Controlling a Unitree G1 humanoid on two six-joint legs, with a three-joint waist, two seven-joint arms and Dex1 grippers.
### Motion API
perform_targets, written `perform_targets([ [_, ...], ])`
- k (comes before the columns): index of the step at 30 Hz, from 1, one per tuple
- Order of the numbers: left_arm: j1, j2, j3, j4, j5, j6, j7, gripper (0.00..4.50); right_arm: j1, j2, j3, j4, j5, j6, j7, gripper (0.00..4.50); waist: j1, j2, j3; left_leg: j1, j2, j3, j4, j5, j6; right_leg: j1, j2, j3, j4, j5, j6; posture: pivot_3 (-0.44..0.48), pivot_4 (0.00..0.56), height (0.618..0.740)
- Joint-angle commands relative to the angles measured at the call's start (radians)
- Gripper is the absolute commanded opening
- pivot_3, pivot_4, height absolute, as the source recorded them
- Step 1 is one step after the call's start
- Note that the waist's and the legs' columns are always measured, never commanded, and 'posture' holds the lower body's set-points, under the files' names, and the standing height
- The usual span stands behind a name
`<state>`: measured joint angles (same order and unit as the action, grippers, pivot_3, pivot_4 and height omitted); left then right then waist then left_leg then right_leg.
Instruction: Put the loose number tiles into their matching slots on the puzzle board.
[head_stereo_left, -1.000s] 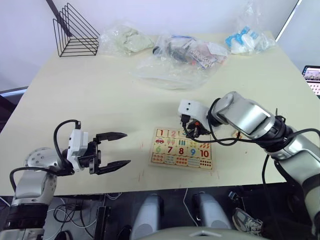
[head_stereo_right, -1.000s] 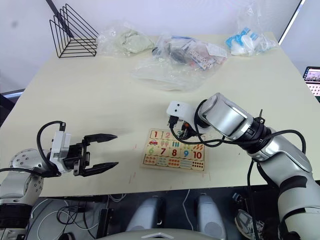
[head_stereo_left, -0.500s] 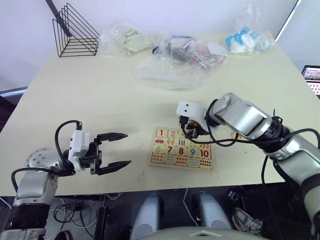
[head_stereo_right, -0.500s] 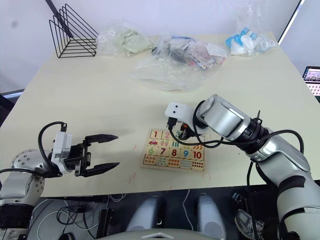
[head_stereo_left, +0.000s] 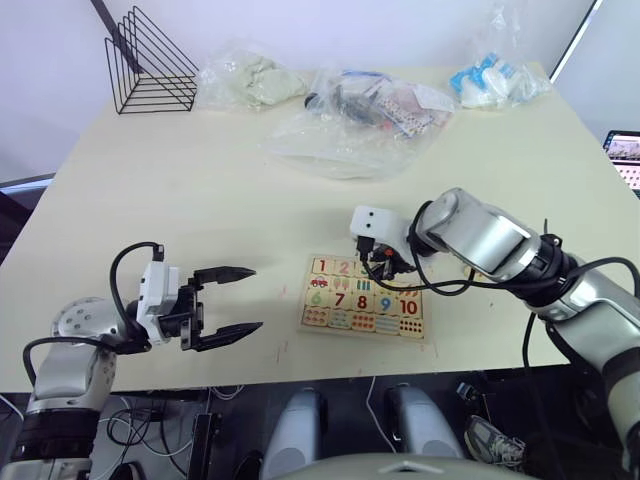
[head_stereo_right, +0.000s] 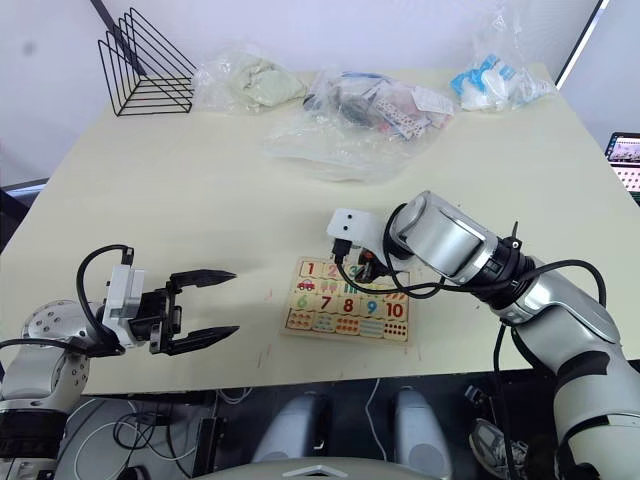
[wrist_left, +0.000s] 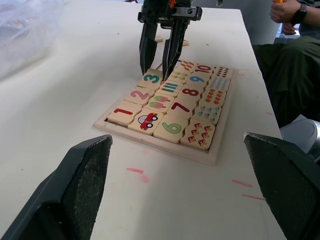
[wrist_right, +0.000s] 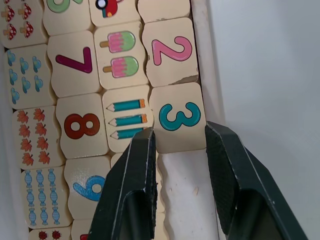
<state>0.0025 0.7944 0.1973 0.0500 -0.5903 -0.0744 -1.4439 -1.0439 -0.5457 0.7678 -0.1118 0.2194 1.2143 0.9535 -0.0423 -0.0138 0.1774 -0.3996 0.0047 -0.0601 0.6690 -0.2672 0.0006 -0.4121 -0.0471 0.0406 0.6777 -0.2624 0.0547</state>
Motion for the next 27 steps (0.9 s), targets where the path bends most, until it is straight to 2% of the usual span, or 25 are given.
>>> perform_targets([
  [1,-0.007,-0.002,0.031,-0.005,-0.004,-0.013,-0.003,4.50,-0.007,0.003,-0.016,-0.017,-0.007,-0.022,0.000,0.86,0.000,0.000,0.000,0.000,0.000,0.000,0.000,0.000,0.000,0.000,0.000,0.000,0.000,0.000,0.000,0.000,0.150,0.740],
  [27,-0.022,-0.002,0.022,-0.010,0.002,-0.001,0.001,4.50,0.006,-0.006,0.005,-0.026,-0.021,-0.039,0.022,0.86,0.000,0.000,0.000,0.000,0.000,0.000,0.000,0.000,0.000,0.000,0.000,0.000,0.000,0.000,0.000,0.000,0.150,0.740],
])
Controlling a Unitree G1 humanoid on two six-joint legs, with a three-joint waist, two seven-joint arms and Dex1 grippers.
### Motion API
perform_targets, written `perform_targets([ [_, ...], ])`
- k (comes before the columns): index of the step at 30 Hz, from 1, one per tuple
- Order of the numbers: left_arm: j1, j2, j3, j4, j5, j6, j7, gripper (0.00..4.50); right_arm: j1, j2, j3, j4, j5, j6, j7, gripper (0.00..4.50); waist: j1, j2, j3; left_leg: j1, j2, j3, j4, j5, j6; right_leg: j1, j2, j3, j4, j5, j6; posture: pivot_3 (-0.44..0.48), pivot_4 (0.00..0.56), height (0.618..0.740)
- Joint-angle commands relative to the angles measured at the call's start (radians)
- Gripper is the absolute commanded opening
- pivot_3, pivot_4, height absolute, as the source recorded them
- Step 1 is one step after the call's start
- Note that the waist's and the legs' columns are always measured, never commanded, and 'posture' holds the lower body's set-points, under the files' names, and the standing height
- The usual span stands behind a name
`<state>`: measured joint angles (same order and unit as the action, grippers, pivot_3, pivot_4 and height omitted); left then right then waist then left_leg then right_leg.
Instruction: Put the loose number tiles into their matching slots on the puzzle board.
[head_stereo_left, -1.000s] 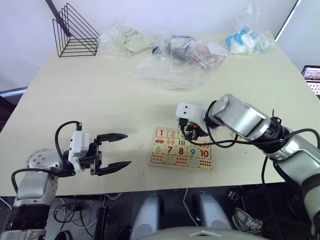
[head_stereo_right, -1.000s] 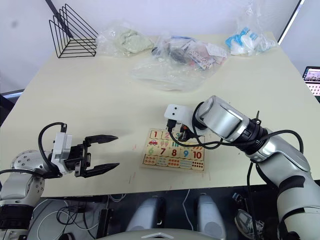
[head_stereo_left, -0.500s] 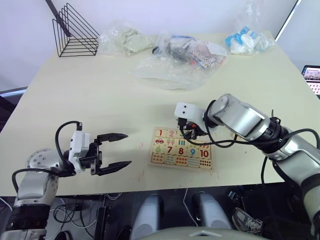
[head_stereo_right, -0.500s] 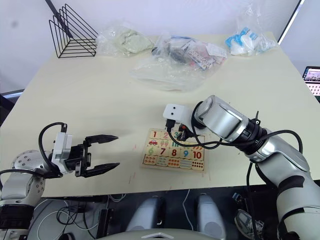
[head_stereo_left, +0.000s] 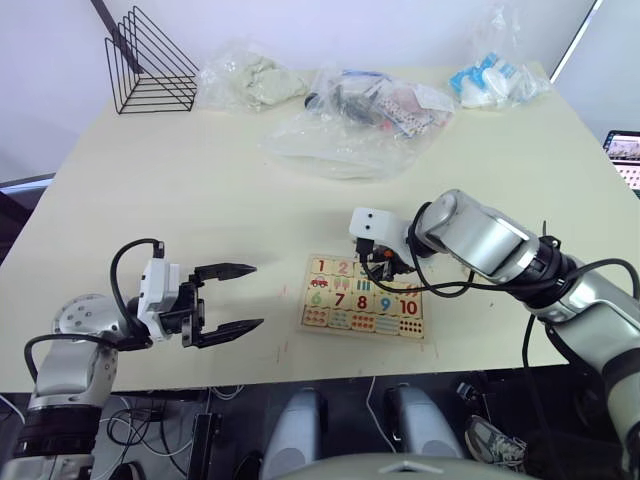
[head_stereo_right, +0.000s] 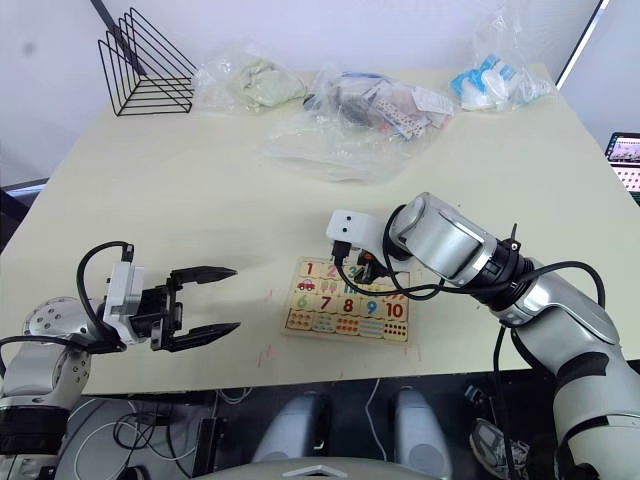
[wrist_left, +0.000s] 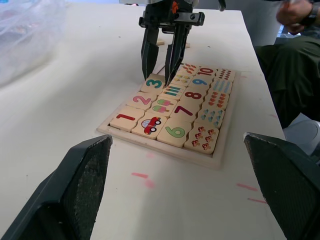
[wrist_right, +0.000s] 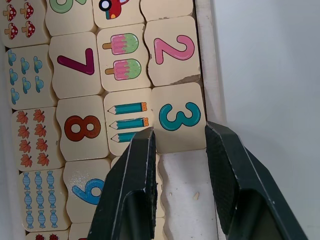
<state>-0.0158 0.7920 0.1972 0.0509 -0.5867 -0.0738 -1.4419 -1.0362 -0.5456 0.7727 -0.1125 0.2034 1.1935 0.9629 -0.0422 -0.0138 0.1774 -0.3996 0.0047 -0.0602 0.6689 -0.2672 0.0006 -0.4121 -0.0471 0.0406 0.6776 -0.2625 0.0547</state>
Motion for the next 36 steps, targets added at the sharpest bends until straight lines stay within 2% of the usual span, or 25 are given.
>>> perform_targets([
  [1,-0.005,0.001,0.021,-0.011,-0.001,-0.001,0.000,4.50,-0.003,-0.010,0.003,-0.028,-0.005,-0.023,0.018,1.36,0.000,0.000,0.000,0.000,0.000,0.000,0.000,0.000,0.000,0.000,0.000,0.000,0.000,0.000,0.000,0.000,0.150,0.740],
  [4,-0.006,0.000,0.021,-0.012,0.001,0.001,0.001,4.50,-0.001,-0.010,0.001,-0.030,-0.007,-0.023,0.020,2.83,0.000,0.000,0.000,0.000,0.000,0.000,0.000,0.000,0.000,0.000,0.000,0.000,0.000,0.000,0.000,0.000,0.150,0.740],
  [6,-0.007,0.000,0.022,-0.011,0.001,0.001,0.001,4.50,0.001,-0.009,-0.003,-0.033,-0.004,-0.018,0.020,3.48,0.000,0.000,0.000,0.000,0.000,0.000,0.000,0.000,0.000,0.000,0.000,0.000,0.000,0.000,0.000,0.000,0.150,0.740],
  [16,-0.007,0.001,0.023,-0.015,-0.002,0.005,-0.001,4.50,0.039,-0.056,-0.085,-0.058,0.016,-0.085,0.041,3.48,0.000,0.000,0.000,0.000,0.000,0.000,0.000,0.000,0.000,0.000,0.000,0.000,0.000,0.000,0.000,0.000,0.150,0.740],
  [20,-0.013,-0.003,0.018,-0.012,0.001,0.005,-0.001,4.50,0.120,-0.092,-0.172,-0.081,0.033,-0.185,0.050,3.48,0.002,0.000,0.000,0.000,0.000,0.000,0.000,0.000,0.000,0.000,0.000,0.000,0.000,0.000,0.000,0.000,0.150,0.740],
  [24,-0.018,-0.006,0.013,-0.015,0.002,0.009,0.002,4.50,0.198,-0.083,-0.278,-0.080,0.058,-0.250,0.032,3.48,0.001,0.000,0.000,0.000,0.000,0.000,0.000,0.000,0.000,0.000,0.000,0.000,0.000,0.000,0.000,0.000,0.150,0.740],
  [27,-0.019,-0.008,0.013,-0.021,0.002,0.014,0.003,4.50,0.271,-0.083,-0.356,-0.080,0.070,-0.318,0.015,2.68,0.000,0.000,0.000,0.000,0.000,0.000,0.000,0.000,0.000,0.000,0.000,0.000,0.000,0.000,0.000,0.000,0.150,0.740],
  [29,-0.019,-0.008,0.013,-0.023,0.003,0.017,0.003,4.50,0.309,-0.079,-0.391,-0.080,0.074,-0.345,0.003,1.95,0.001,0.000,0.000,0.000,0.000,0.000,0.000,0.000,0.000,0.000,0.000,0.000,0.000,0.000,0.000,0.000,0.150,0.740],
  [30,-0.018,-0.008,0.014,-0.024,0.003,0.018,0.002,4.50,0.330,-0.074,-0.406,-0.081,0.075,-0.367,-0.001,1.19,0.001,0.000,0.000,0.000,0.000,0.000,0.000,0.000,0.000,0.000,0.000,0.000,-0.001,0.000,0.000,0.000,0.150,0.740],
  [32,-0.018,-0.008,0.014,-0.026,0.003,0.020,0.001,4.50,0.373,-0.056,-0.440,-0.083,0.086,-0.413,-0.010,0.19,0.001,0.000,0.000,0.000,0.000,0.001,0.000,0.000,0.000,0.000,0.000,0.000,0.000,0.000,0.000,0.000,0.150,0.740],
  [36,-0.017,-0.009,0.013,-0.030,0.003,0.023,0.000,4.50,0.455,-0.034,-0.477,-0.065,0.079,-0.518,-0.025,0.08,0.001,0.000,0.000,0.000,0.000,0.001,0.000,0.000,0.000,0.001,0.000,0.000,0.000,0.000,0.000,0.000,0.150,0.740],
])
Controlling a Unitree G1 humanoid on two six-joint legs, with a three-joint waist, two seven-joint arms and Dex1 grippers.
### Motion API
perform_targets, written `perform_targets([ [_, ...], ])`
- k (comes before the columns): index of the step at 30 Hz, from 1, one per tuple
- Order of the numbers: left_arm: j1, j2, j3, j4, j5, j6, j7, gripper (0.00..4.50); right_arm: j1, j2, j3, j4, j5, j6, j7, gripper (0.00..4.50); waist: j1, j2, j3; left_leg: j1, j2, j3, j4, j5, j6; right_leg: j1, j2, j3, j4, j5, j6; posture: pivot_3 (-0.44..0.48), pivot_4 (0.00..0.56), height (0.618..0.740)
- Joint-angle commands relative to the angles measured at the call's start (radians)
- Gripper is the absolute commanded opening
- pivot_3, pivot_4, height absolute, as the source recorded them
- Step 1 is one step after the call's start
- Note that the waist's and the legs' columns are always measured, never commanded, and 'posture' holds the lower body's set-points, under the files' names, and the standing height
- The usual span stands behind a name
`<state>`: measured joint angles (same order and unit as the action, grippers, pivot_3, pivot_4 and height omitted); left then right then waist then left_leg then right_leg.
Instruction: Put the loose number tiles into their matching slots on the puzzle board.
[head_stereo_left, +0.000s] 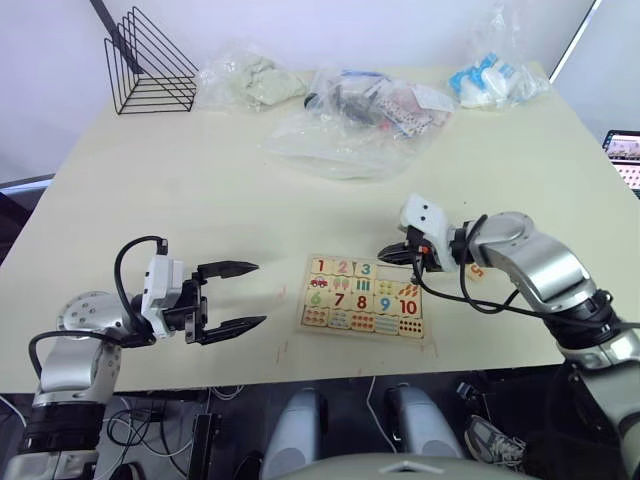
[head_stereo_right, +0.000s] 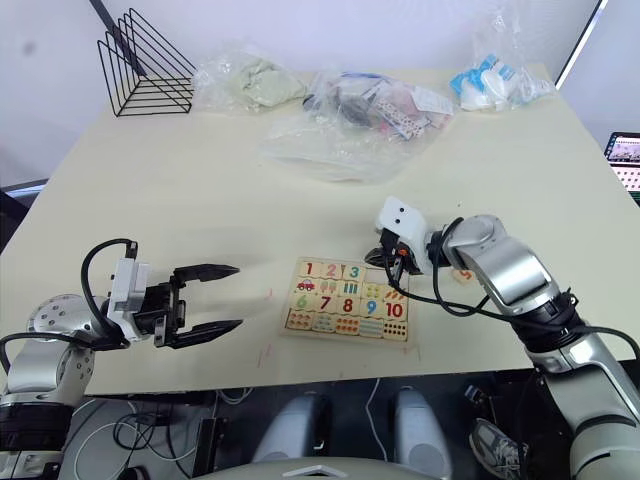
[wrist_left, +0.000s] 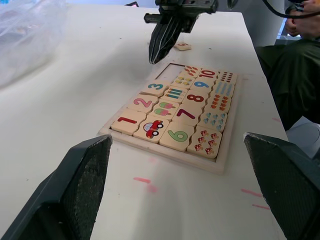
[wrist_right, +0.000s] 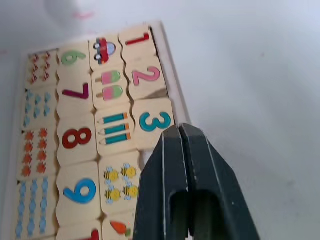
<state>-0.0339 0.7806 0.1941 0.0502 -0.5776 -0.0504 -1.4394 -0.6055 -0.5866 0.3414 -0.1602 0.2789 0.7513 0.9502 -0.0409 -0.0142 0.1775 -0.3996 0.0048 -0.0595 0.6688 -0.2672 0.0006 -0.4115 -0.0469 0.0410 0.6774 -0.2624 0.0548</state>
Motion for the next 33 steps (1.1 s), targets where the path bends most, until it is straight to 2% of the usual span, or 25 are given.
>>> perform_targets([
  [1,0.002,0.003,0.017,-0.031,-0.007,0.000,-0.003,4.50,0.042,0.011,-0.051,-0.012,-0.004,-0.104,-0.015,0.08,0.000,0.000,0.000,0.000,0.000,0.000,0.000,0.000,0.000,0.000,0.000,0.000,0.000,0.000,0.000,0.000,0.150,0.740],
  [9,0.001,0.002,0.016,-0.032,-0.006,0.002,-0.001,4.50,0.166,0.094,-0.133,0.039,0.039,-0.287,-0.017,0.08,0.000,0.000,0.000,0.000,0.000,0.000,0.000,0.000,0.000,0.000,0.000,0.000,0.000,0.000,0.000,0.000,0.150,0.740],
  [16,-0.014,0.000,0.008,-0.023,-0.004,0.005,-0.005,4.50,0.224,0.134,-0.120,0.108,0.010,-0.427,-0.002,0.08,0.000,0.000,0.000,0.000,0.000,0.000,0.000,0.000,0.000,0.000,0.001,0.000,0.000,0.000,0.000,0.000,0.150,0.740],
  [33,-0.026,0.001,0.006,-0.016,0.000,0.007,-0.011,4.50,0.212,0.163,-0.068,0.173,-0.064,-0.550,0.048,0.08,0.000,0.000,0.000,0.001,-0.001,0.000,0.000,0.000,0.000,0.001,0.001,0.000,0.000,0.000,0.000,0.000,0.150,0.740],
])
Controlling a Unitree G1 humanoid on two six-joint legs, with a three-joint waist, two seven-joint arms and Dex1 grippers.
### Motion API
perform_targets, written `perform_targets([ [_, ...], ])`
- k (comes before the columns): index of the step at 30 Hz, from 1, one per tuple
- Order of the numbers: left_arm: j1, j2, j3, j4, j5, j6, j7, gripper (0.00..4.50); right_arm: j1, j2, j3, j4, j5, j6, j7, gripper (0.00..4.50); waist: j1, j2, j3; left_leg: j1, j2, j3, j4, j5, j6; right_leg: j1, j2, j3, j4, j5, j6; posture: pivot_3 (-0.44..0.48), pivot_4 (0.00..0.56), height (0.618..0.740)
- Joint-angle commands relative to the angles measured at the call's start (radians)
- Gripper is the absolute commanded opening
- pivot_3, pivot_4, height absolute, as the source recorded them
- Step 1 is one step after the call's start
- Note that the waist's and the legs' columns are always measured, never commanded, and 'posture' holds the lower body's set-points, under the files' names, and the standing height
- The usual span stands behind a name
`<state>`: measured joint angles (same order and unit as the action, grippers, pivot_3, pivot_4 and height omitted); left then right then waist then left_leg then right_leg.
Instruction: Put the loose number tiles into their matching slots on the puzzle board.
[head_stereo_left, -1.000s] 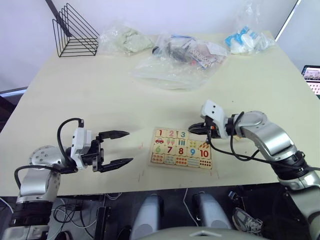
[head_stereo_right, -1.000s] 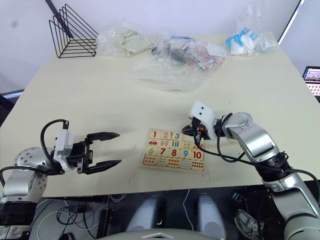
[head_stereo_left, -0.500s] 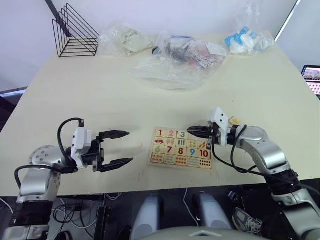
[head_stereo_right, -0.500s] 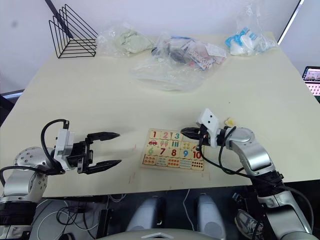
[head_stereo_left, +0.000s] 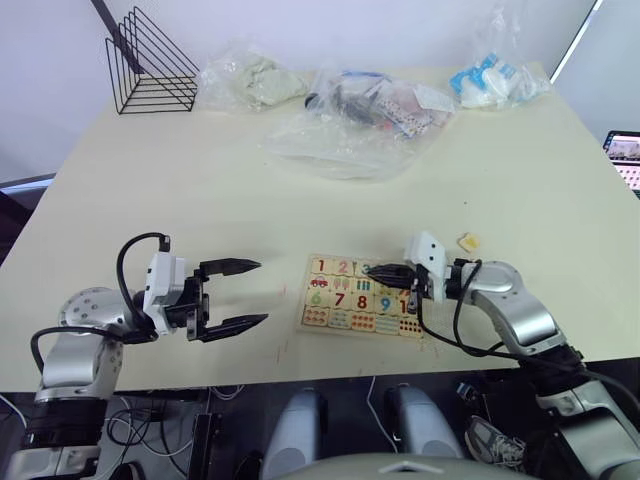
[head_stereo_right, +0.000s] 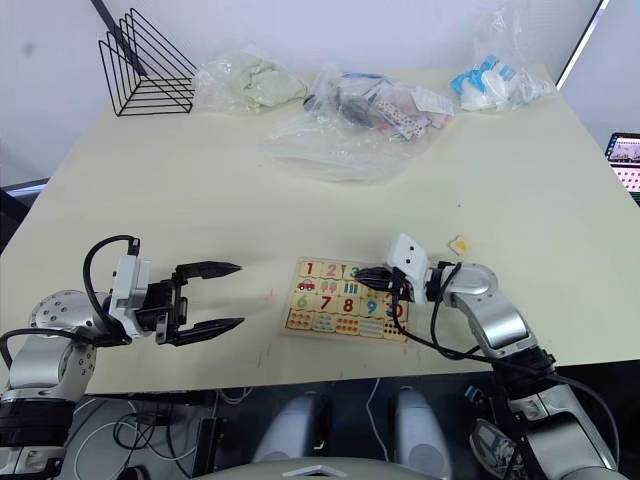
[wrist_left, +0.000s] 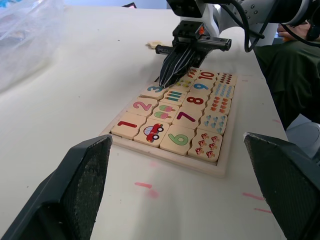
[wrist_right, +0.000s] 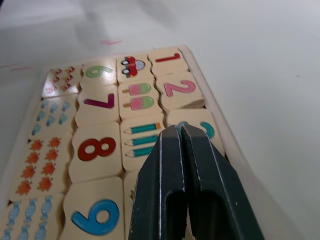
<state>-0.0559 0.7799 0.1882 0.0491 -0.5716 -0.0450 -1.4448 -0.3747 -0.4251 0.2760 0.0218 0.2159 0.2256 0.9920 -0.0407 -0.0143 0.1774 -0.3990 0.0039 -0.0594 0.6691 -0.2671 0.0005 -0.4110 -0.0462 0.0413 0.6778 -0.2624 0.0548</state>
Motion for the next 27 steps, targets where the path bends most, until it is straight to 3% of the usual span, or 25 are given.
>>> perform_targets([
  [1,-0.005,0.002,0.012,-0.015,-0.005,0.002,-0.004,4.50,-0.020,0.004,-0.004,-0.006,-0.004,-0.026,0.007,0.08,0.000,0.000,0.000,0.000,0.000,0.000,0.000,0.000,0.000,0.000,0.000,0.000,0.000,0.000,0.000,0.000,0.150,0.740],
  [15,-0.011,0.000,0.011,-0.015,-0.003,0.004,0.000,4.50,-0.046,0.009,0.003,0.053,-0.047,-0.067,0.025,0.08,0.000,0.000,0.000,0.000,0.000,0.000,0.000,0.000,0.000,0.000,0.000,0.000,0.000,0.000,0.000,0.000,0.150,0.740],
  [27,0.003,-0.001,0.014,-0.014,0.004,0.006,0.007,4.50,-0.035,0.013,-0.025,0.004,-0.015,-0.047,0.028,0.08,0.000,0.000,0.000,0.000,-0.001,0.000,0.000,0.000,0.000,0.000,0.000,0.000,0.000,0.000,0.000,0.000,0.150,0.740],
])
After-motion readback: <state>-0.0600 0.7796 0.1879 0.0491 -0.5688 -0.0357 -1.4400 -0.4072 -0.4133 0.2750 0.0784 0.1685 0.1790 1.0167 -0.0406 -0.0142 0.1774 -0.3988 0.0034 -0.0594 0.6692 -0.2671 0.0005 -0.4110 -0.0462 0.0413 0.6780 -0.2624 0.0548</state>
